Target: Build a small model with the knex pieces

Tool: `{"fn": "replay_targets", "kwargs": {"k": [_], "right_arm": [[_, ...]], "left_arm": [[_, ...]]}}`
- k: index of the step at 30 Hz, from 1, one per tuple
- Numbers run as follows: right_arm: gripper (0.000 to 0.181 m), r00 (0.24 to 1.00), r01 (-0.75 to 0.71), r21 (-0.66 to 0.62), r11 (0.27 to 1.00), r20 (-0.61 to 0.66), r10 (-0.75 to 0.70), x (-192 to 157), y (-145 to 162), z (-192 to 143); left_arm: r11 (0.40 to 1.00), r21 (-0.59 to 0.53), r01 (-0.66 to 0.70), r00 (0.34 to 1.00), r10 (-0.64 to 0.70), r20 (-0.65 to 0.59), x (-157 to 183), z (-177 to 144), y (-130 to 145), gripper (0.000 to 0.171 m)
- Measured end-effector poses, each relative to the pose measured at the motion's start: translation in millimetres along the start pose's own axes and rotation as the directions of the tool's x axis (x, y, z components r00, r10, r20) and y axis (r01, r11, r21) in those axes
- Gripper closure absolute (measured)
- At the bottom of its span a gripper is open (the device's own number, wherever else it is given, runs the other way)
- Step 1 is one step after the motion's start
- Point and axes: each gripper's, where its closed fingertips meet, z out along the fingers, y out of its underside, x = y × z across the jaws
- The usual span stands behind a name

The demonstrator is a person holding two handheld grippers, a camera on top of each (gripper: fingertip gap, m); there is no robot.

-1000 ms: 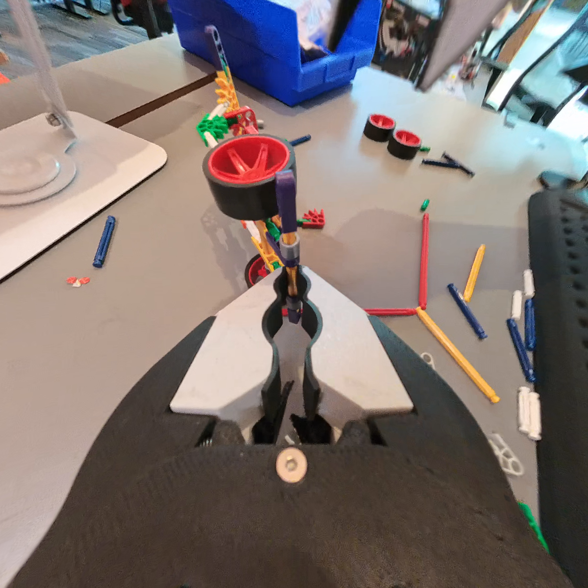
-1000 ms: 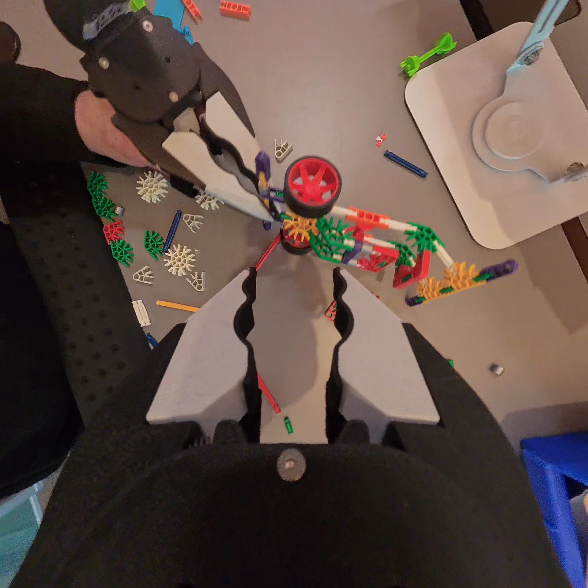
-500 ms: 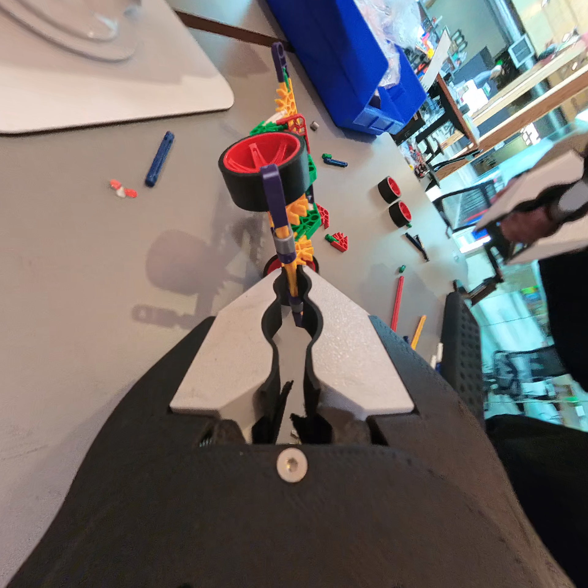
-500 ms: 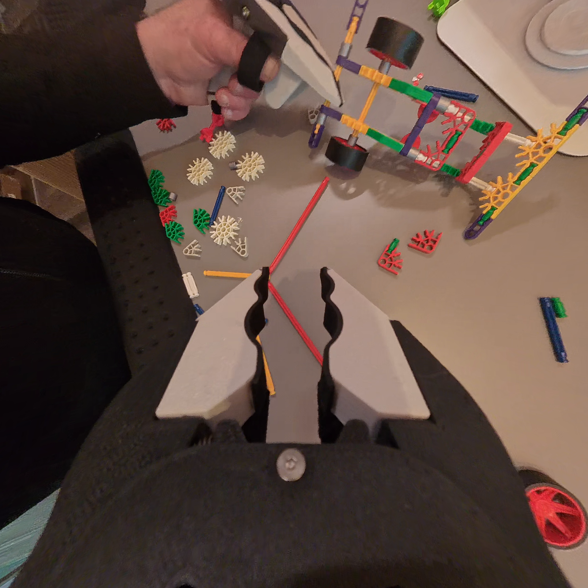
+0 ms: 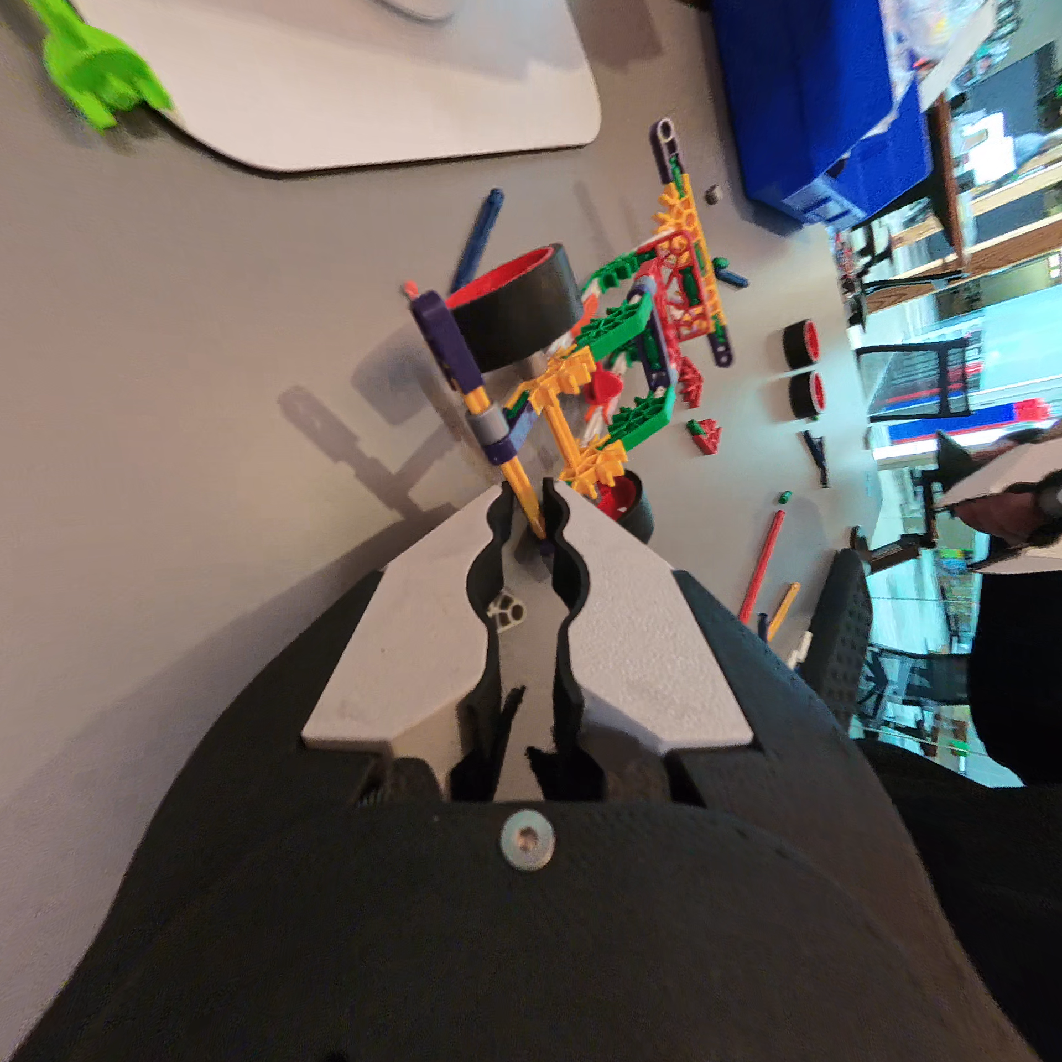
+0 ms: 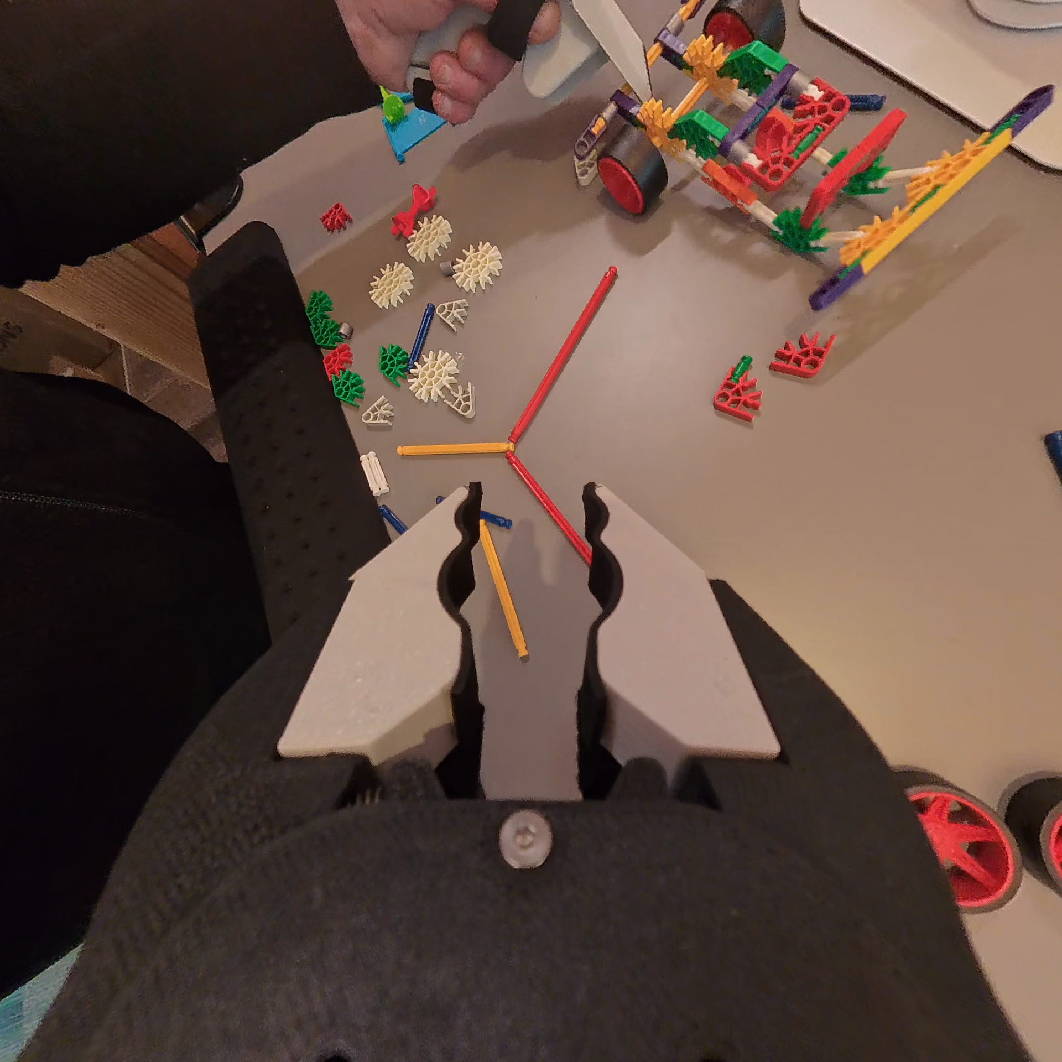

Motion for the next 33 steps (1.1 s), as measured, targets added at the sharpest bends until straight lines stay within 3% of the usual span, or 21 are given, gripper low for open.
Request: {"fn": "replay_targets", "kwargs": {"k": [4, 10, 14, 17, 21, 29, 33], "right_arm": [[0.143, 1.0, -0.019, 0.012, 1.0, -0.02, 0.019, 3.3, 9.0, -5.7], [0.136, 0.997, -0.014, 0.055, 0.998, -0.079, 0.018, 6.4, 11.7, -21.2], [0.136, 0.982, 0.01, 0.076, 0.997, -0.189, 0.005, 20.7, 17.7, -35.7], [0.14, 0.963, 0.026, 0.04, 0.999, -0.269, -0.014, 32.5, 33.1, -40.6], [0.148, 0.969, 0.03, -0.041, 0.999, -0.245, -0.039, 25.8, 58.6, -26.7], [0.154, 0.977, 0.154, -0.24, 0.959, -0.111, -0.184, -13.9, 99.2, 36.0], [0.165, 0.97, 0.16, -0.298, 0.941, -0.129, -0.206, -11.4, 117.3, 50.2]], "left_arm": [[0.999, -0.03, -0.022, 0.996, 0.024, 0.084, -18.9, -4.7, -1.4, 0.156], [0.992, 0.068, -0.108, 0.985, 0.097, 0.146, -14.0, -40.3, -16.1, 0.122], [0.948, 0.127, -0.292, 0.934, 0.254, 0.251, 9.3, -74.5, -16.9, 0.123], [0.899, 0.086, -0.429, 0.87, 0.386, 0.307, 31.4, -88.0, -0.2, 0.127], [0.849, 0.058, -0.525, 0.826, 0.491, 0.278, 64.2, -89.0, 33.1, 0.133], [0.806, -0.062, -0.589, 0.795, 0.591, 0.136, 104.4, -52.3, 110.5, 0.138], [0.751, -0.119, -0.649, 0.748, 0.659, 0.082, 119.4, -31.0, 131.6, 0.139]]}}
